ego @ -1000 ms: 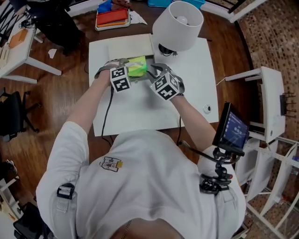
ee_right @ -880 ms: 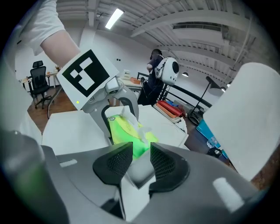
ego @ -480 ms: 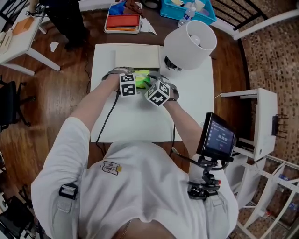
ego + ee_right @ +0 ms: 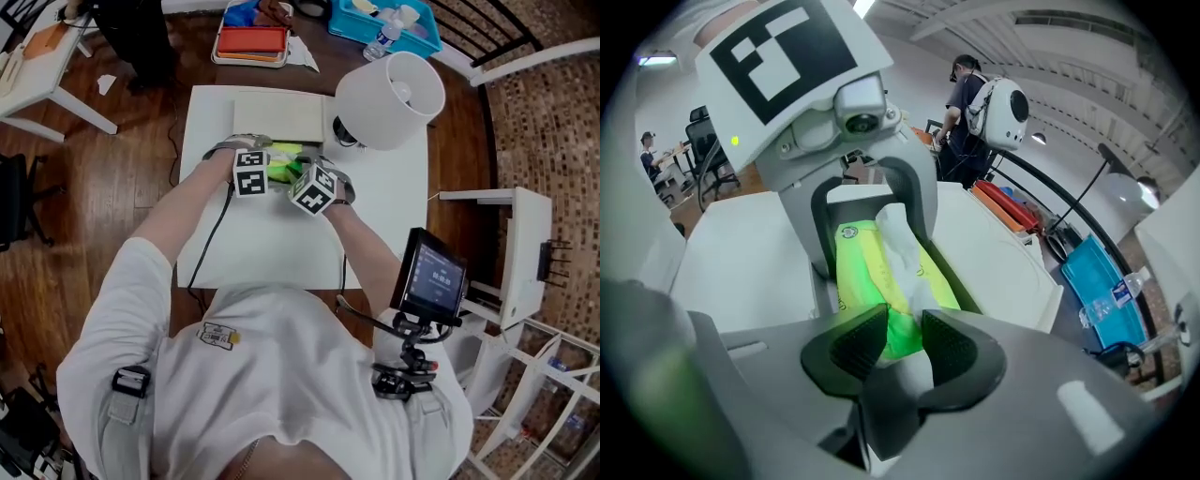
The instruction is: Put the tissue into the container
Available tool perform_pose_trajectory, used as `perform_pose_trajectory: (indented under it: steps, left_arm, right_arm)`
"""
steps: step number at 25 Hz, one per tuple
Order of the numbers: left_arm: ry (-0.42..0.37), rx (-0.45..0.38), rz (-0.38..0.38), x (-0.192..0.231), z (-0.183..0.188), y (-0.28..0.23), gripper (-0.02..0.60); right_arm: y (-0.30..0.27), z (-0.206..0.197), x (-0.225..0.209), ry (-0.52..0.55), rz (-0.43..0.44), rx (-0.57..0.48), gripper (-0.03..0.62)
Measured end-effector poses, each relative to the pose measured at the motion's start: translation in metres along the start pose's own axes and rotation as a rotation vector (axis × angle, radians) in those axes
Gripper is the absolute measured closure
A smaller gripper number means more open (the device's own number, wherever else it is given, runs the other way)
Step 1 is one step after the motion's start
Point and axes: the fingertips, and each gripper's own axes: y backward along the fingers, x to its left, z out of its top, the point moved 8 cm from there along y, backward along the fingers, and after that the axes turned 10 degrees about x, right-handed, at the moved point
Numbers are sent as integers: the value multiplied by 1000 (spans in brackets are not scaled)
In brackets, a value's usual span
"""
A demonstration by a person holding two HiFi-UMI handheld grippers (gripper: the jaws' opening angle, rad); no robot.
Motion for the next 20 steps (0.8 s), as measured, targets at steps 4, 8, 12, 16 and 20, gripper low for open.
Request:
perform_pose_trajectory:
  steps: [4, 8, 12, 16, 20]
  left_arm:
    - [7, -43, 33, 2, 2, 17, 150]
    - [30, -86, 65, 9, 1, 32, 150]
    - [162, -196, 96, 14, -3, 55, 232]
    - [365, -349, 153, 6, -11, 72, 375]
    - [503, -453, 212, -16, -23, 77, 478]
  right_arm:
    - [1, -1, 2, 4, 2, 5, 491]
    - [0, -1, 1, 3, 4, 9, 493]
    - [3, 4, -1, 6, 3, -2, 493]
    - [8, -4, -3, -19, 12, -27, 485]
    - [18, -5, 1, -100, 27, -103, 436]
